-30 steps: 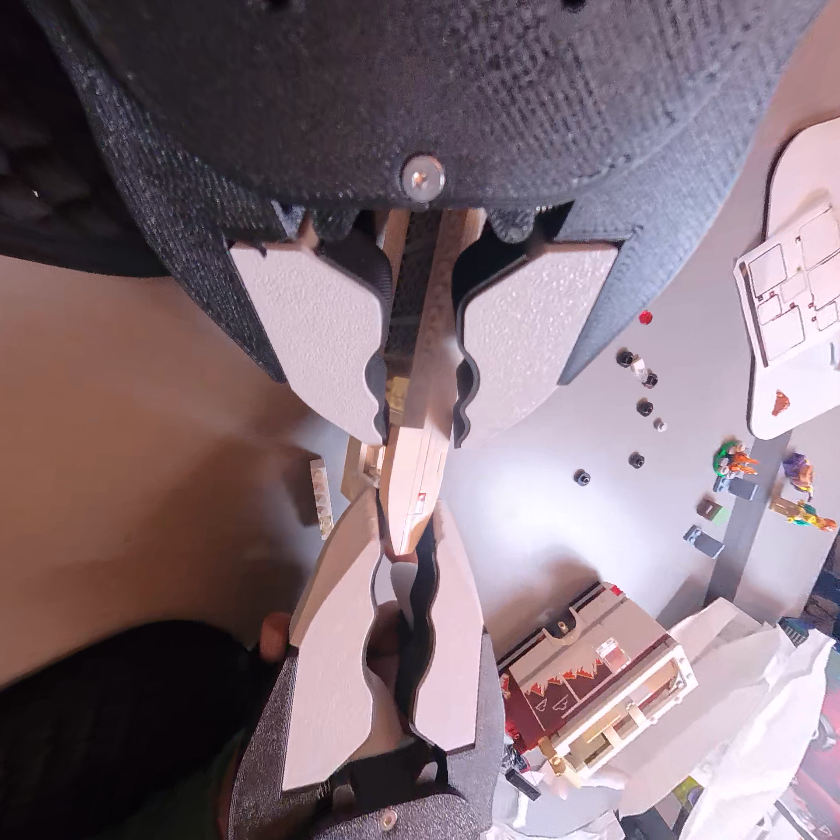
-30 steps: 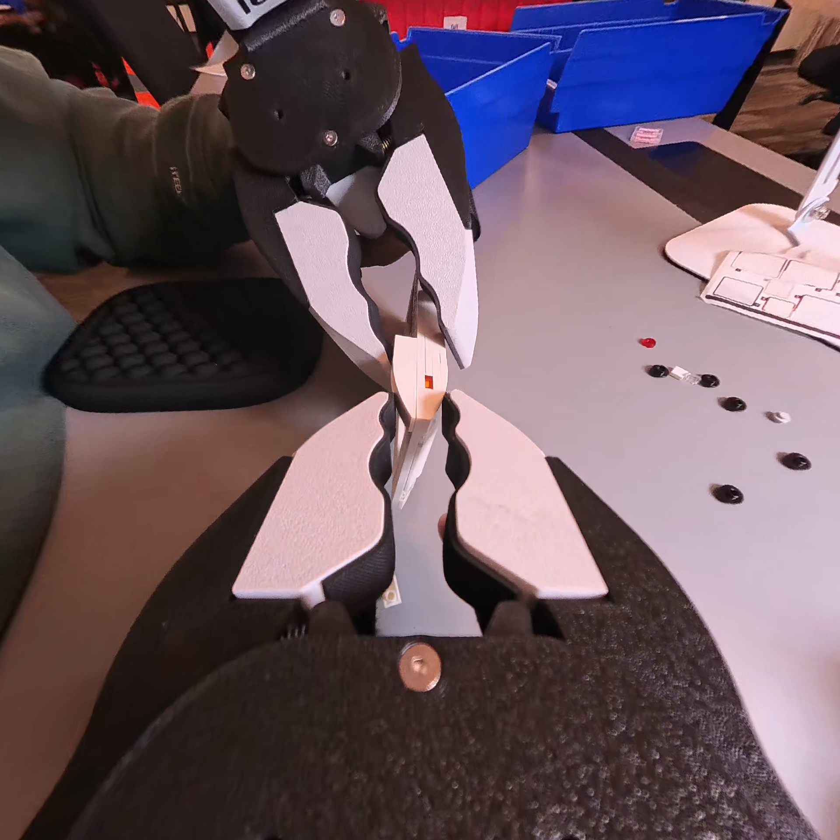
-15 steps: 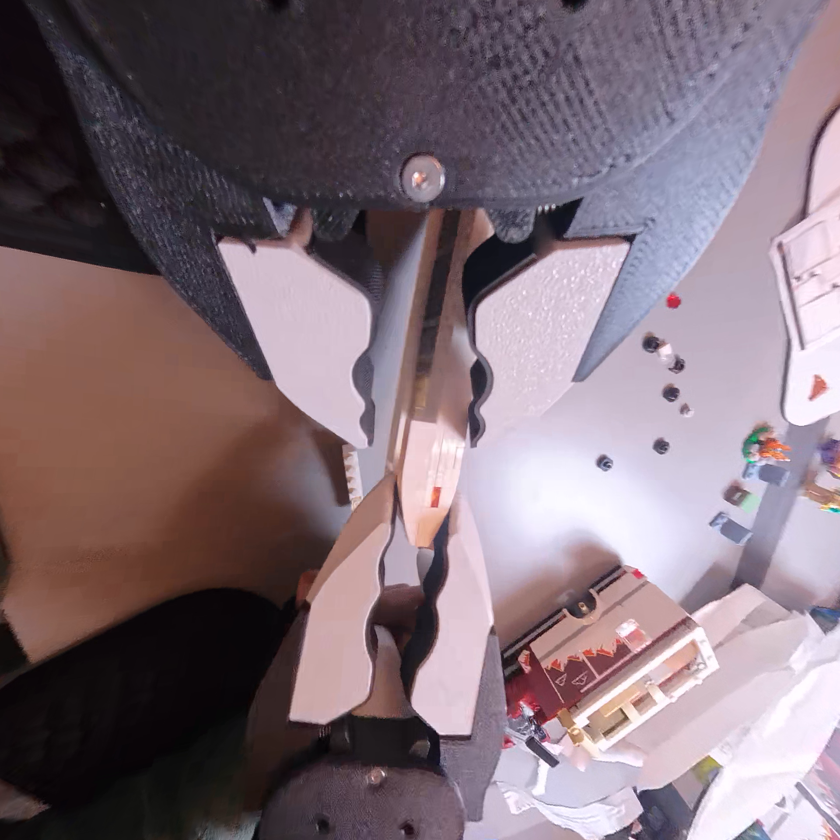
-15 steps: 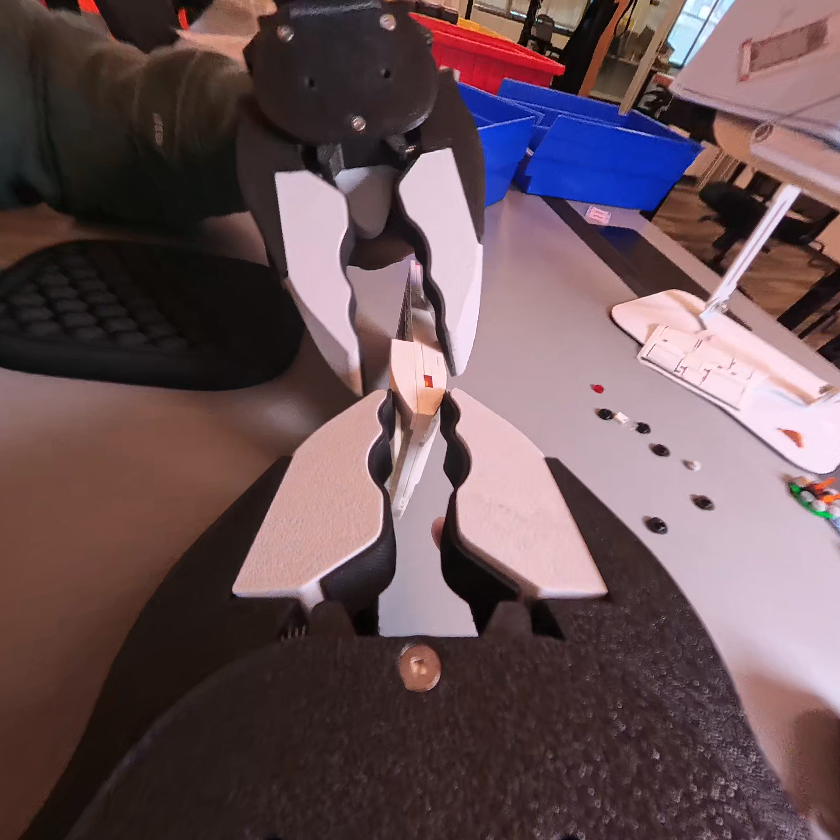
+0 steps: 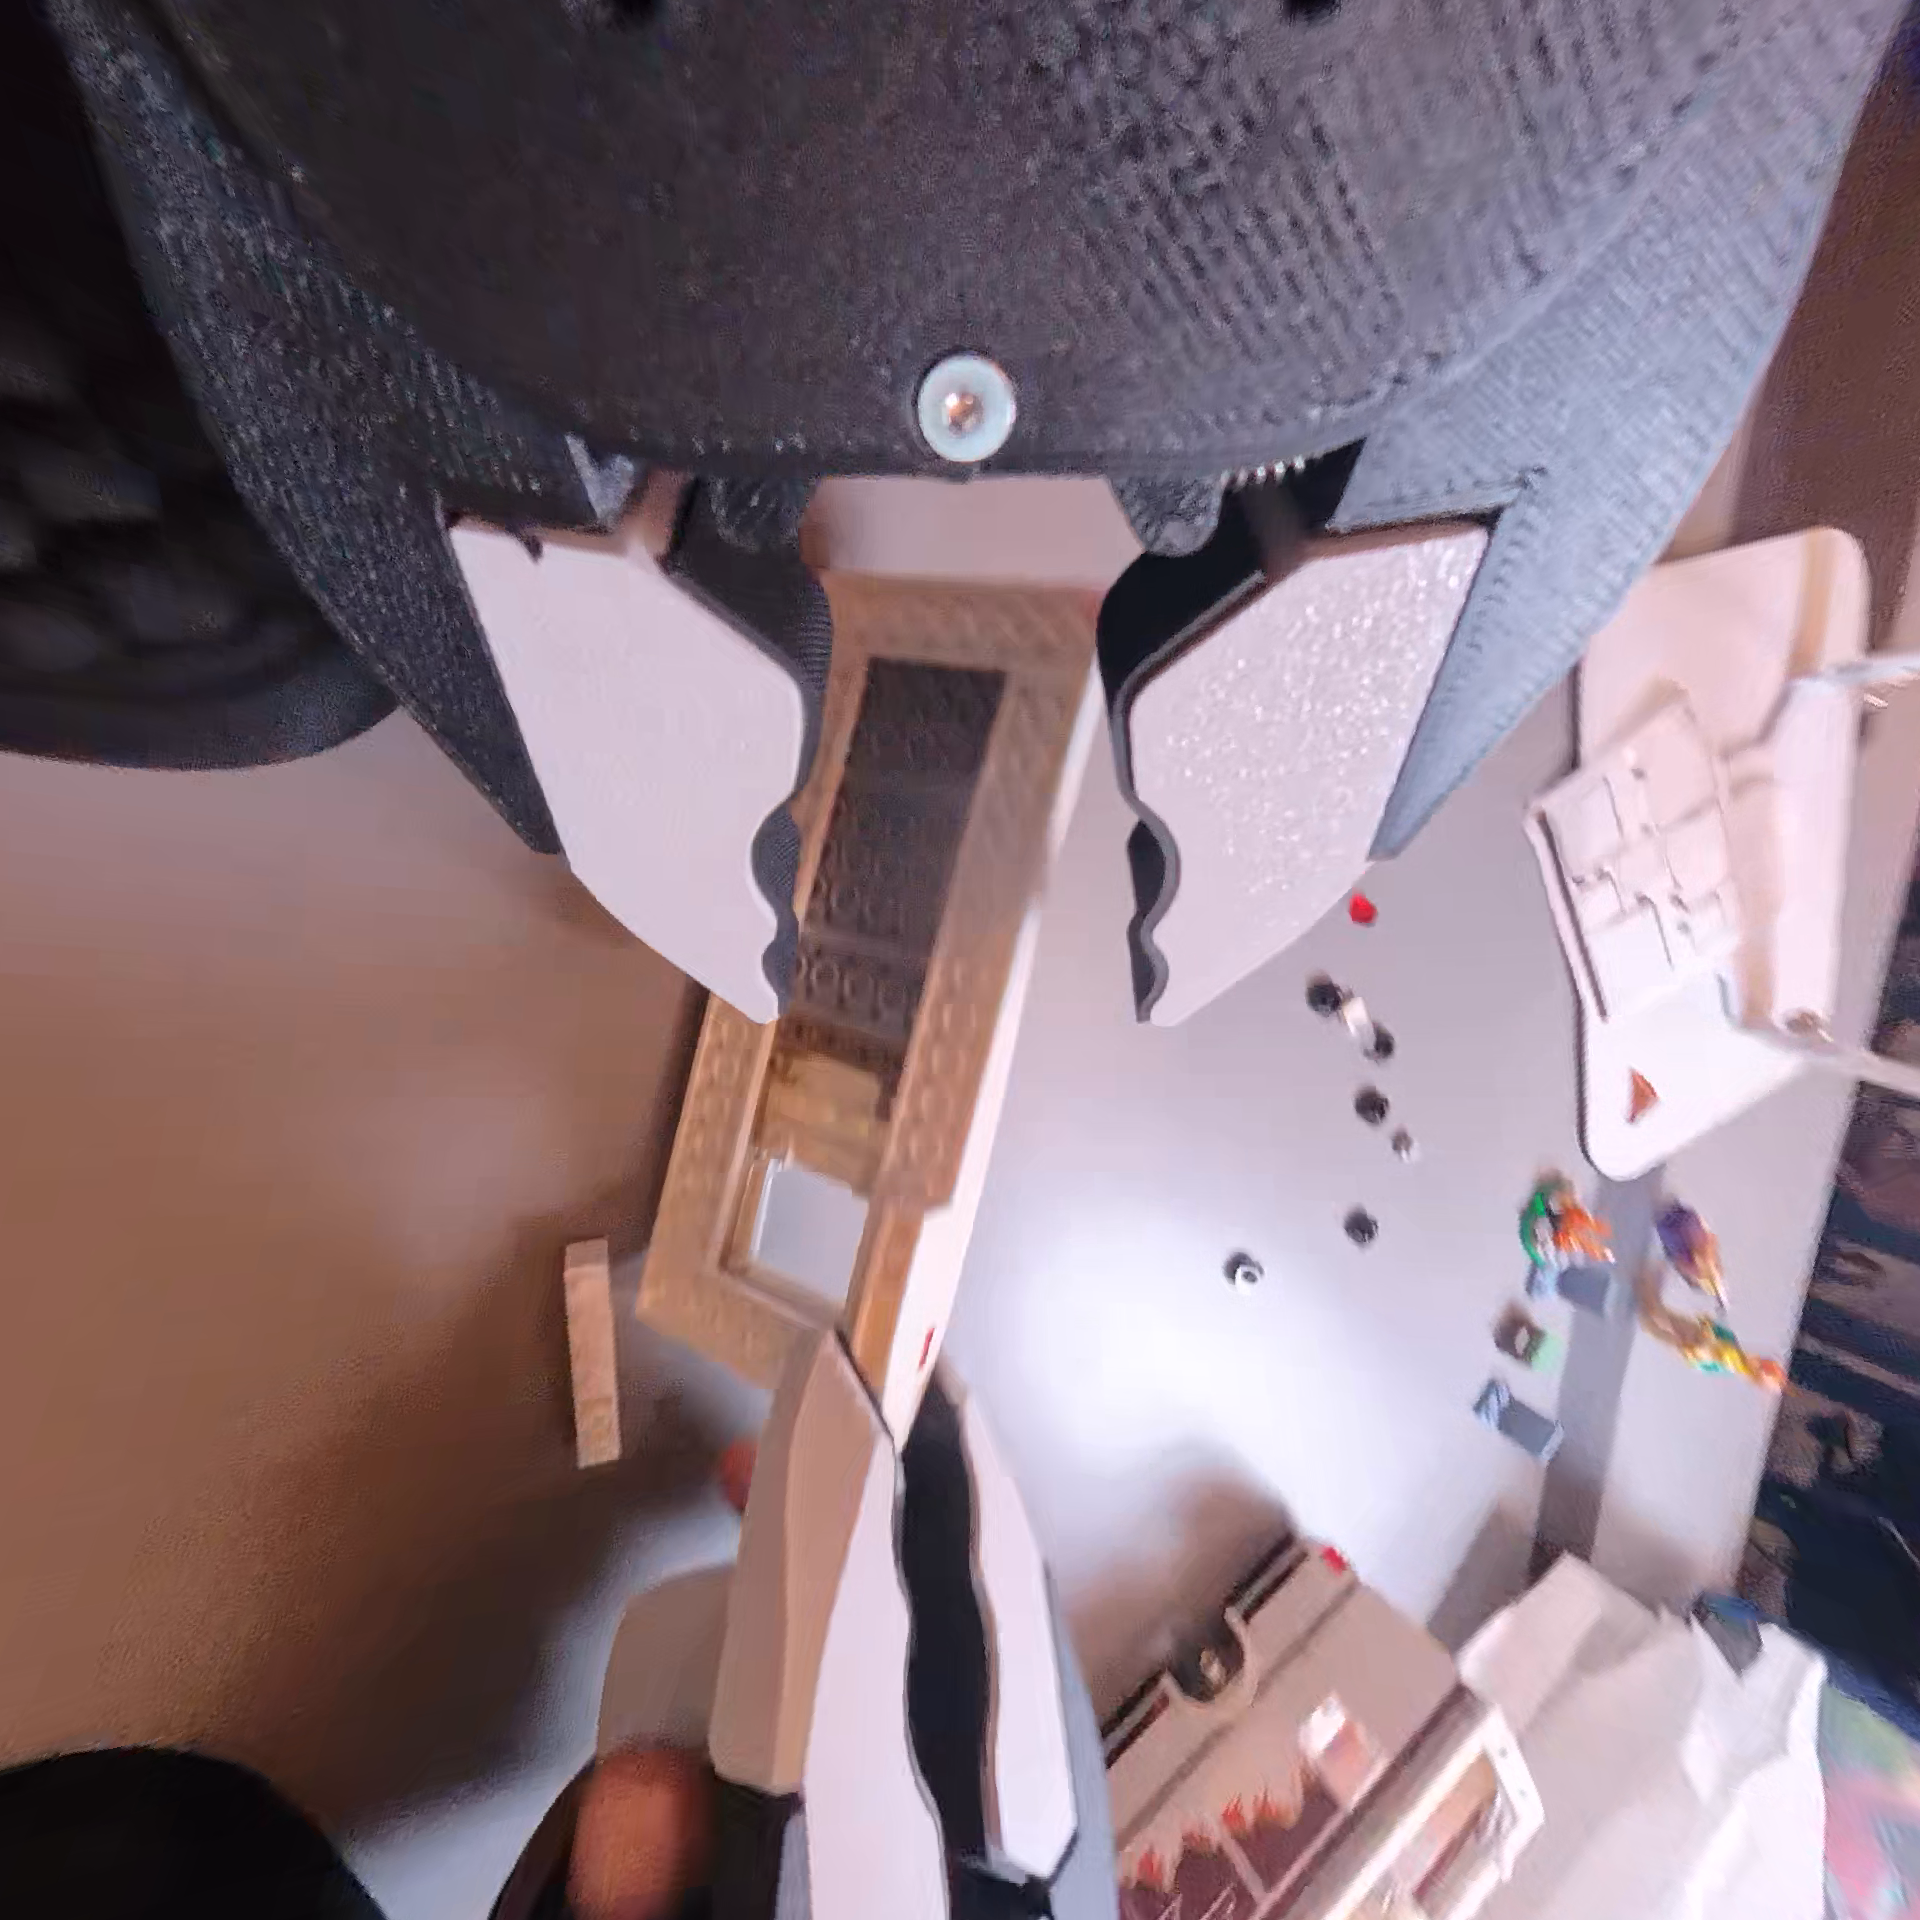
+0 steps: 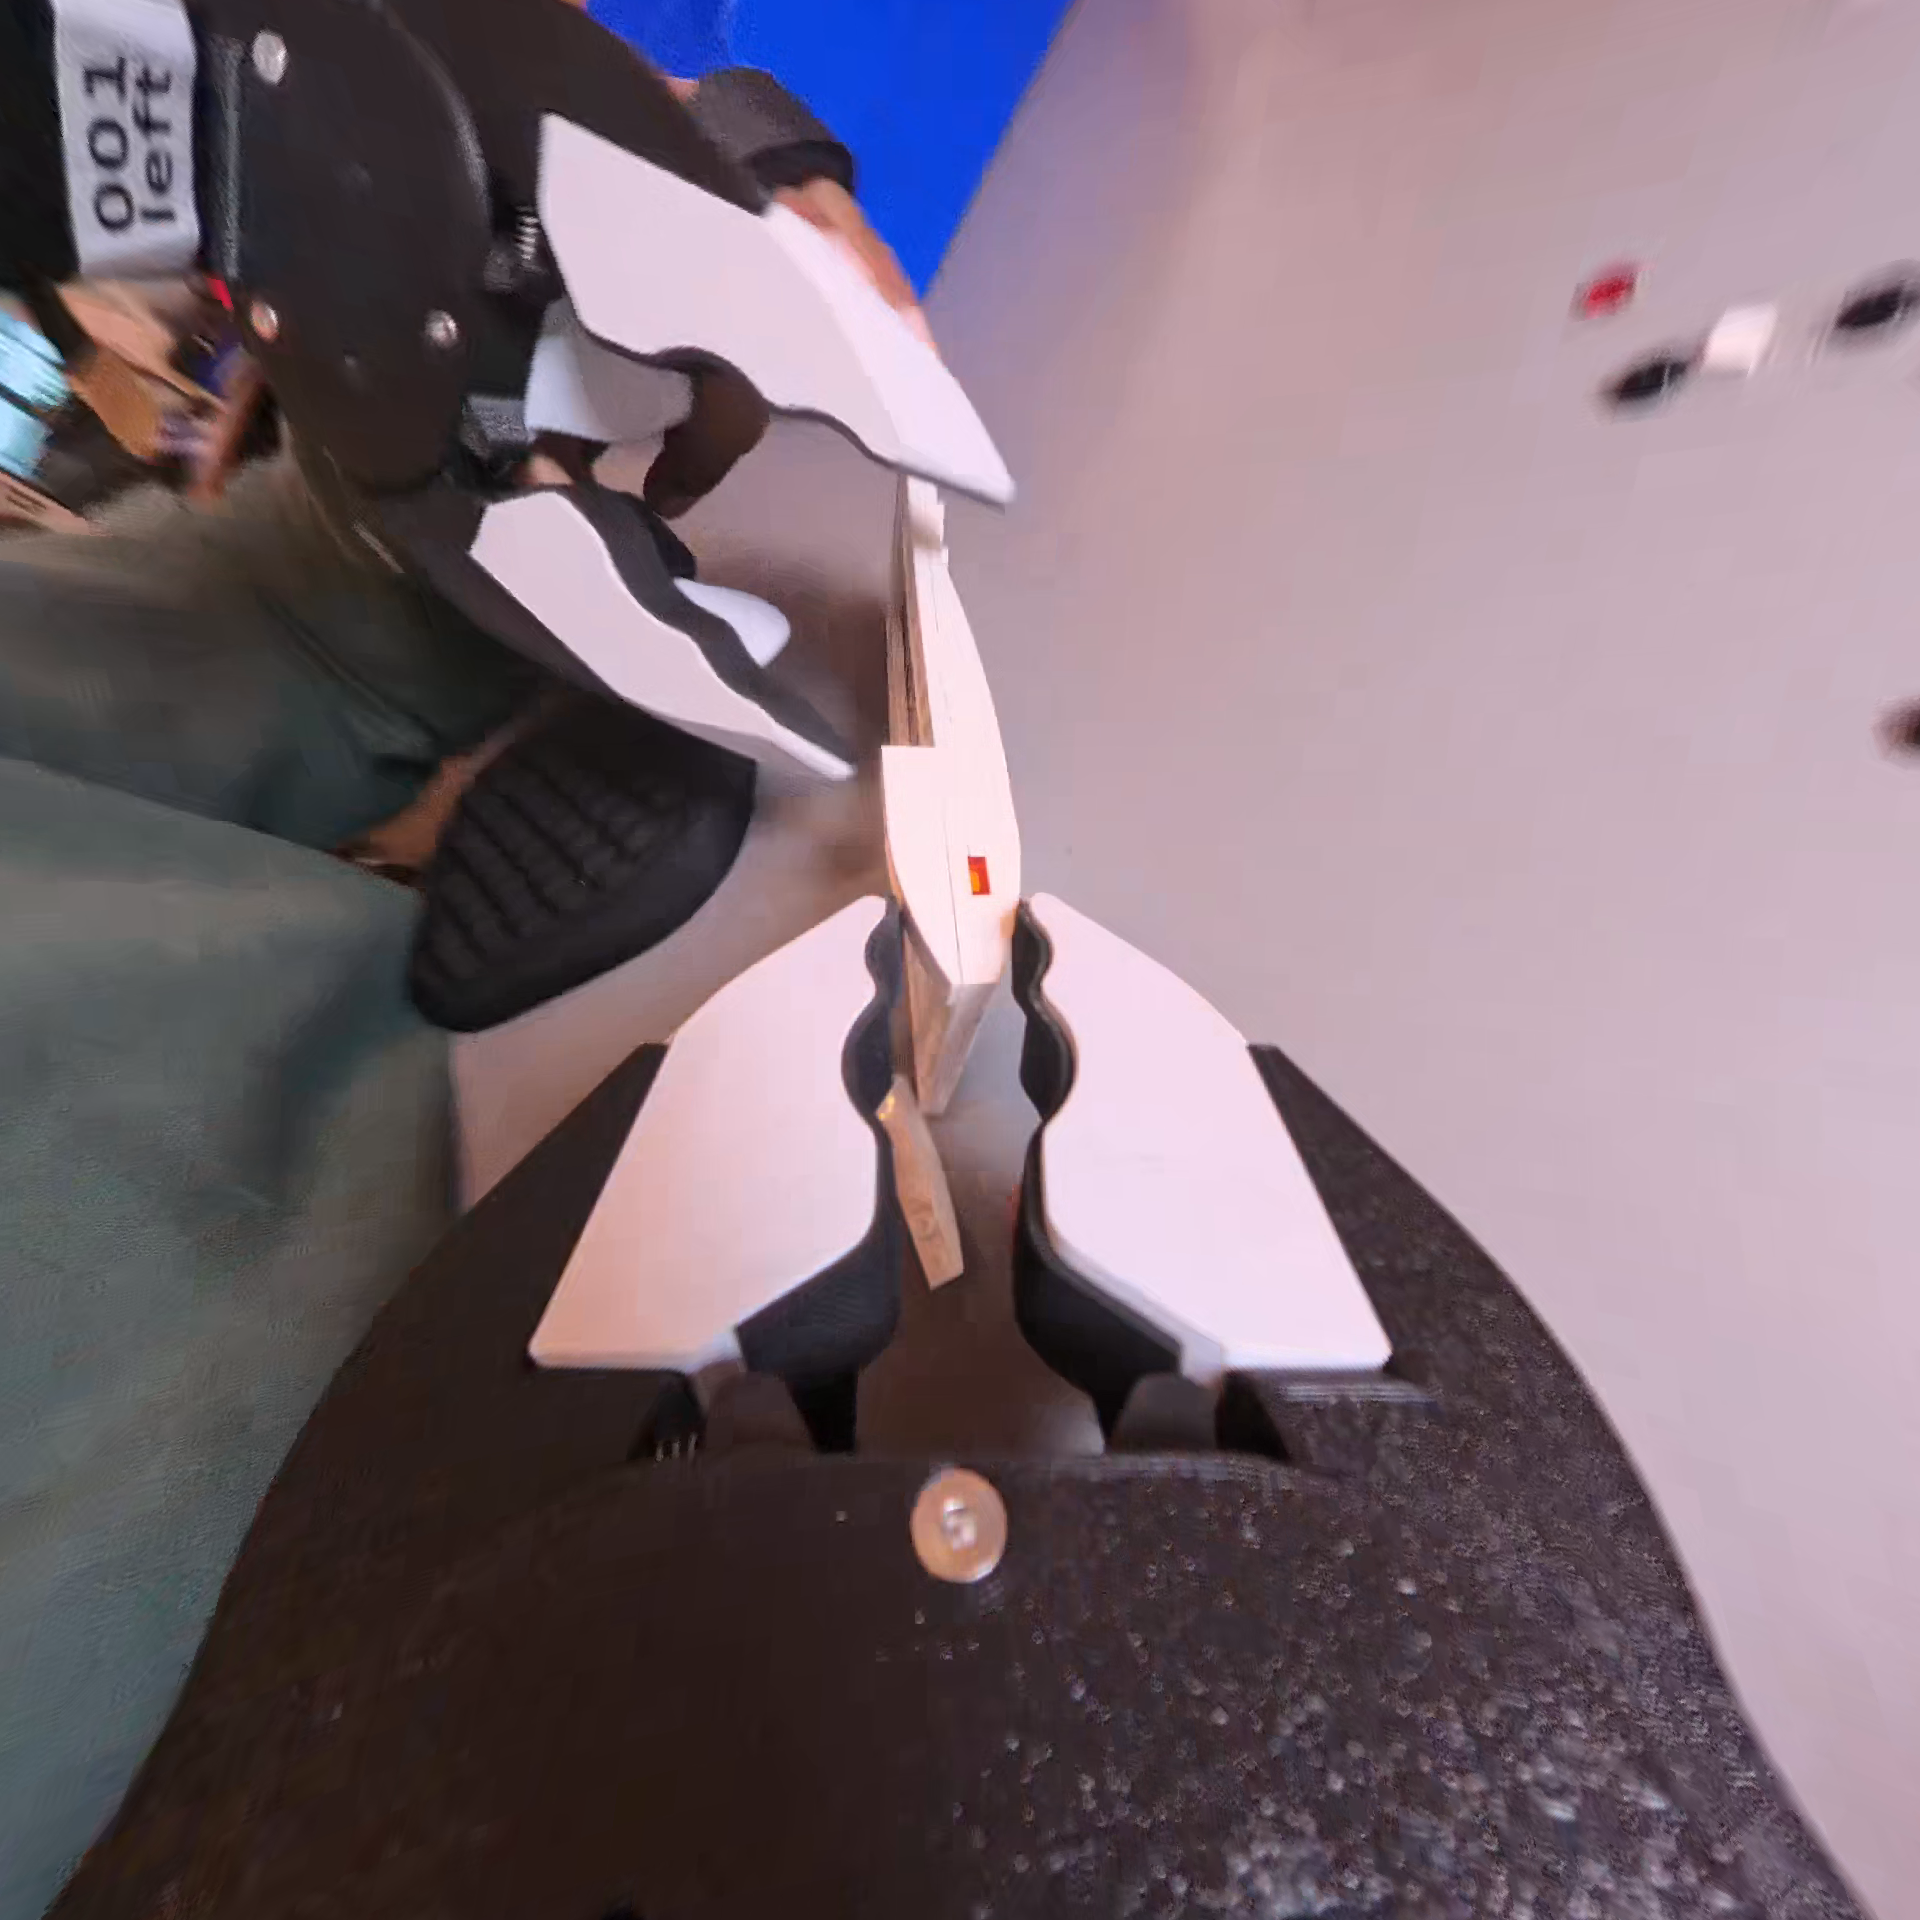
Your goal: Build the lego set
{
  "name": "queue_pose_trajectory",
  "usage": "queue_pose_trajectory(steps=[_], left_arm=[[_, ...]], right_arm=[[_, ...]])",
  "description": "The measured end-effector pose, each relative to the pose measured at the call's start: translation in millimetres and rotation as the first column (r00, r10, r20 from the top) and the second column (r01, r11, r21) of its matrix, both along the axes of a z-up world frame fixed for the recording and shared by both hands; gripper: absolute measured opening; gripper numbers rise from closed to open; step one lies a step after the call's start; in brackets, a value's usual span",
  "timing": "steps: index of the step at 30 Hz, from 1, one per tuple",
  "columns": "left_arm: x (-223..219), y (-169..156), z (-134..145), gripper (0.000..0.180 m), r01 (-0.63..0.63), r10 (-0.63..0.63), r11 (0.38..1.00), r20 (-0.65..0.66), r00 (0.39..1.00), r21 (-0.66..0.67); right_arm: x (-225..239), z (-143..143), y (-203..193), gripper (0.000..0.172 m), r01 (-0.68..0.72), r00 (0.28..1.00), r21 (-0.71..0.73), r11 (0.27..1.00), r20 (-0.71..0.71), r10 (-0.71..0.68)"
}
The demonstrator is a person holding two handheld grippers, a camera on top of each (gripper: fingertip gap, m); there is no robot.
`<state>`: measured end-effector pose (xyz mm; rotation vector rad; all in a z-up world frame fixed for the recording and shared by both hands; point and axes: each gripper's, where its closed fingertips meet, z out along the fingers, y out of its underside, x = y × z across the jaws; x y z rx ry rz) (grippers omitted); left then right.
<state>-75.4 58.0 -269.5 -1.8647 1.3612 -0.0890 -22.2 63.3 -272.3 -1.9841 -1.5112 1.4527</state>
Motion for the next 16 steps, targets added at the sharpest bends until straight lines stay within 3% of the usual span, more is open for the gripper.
queue_pose_trajectory(steps=[3,7,10,12,14,16], left_arm=[[-15.9,-2.4,-9.3,0.071,-0.037,0.045,0.993,0.074,0.996,-0.109],[-28.2,-3.7,-34.5,0.082,-0.05,0.057,0.979,0.028,0.998,-0.197],[-24.4,-5.0,-42.2,0.077,-0.023,0.043,0.97,0.077,0.996,-0.244],[-26.0,-4.3,-42.2,0.068,-0.027,0.047,0.97,0.078,0.996,-0.242],[-27.7,-5.9,-40.6,0.062,-0.03,0.048,0.972,0.069,0.996,-0.234],[-29.9,-10.0,-39.6,0.06,-0.032,0.047,0.969,0.058,0.997,-0.245]], right_arm=[[6.4,-17.3,15.8,0.02,0.012,0.991,-0.091,0.996,0.133,0.0],[11.8,-27.7,20.4,0.02,-0.04,0.97,-0.109,0.993,0.236,0.065],[16.5,-30.6,36.0,0.026,-0.063,0.957,0.07,0.996,0.287,0.04],[18.5,-20.5,47.0,0.036,-0.065,0.97,0.229,0.971,0.241,0.008],[25.8,-1.3,27.4,0.035,-0.149,0.983,0.297,0.943,0.151,0.108],[43.6,1.6,-6.6,0.033,-0.299,0.954,0.373,0.878,0.15,0.261]])
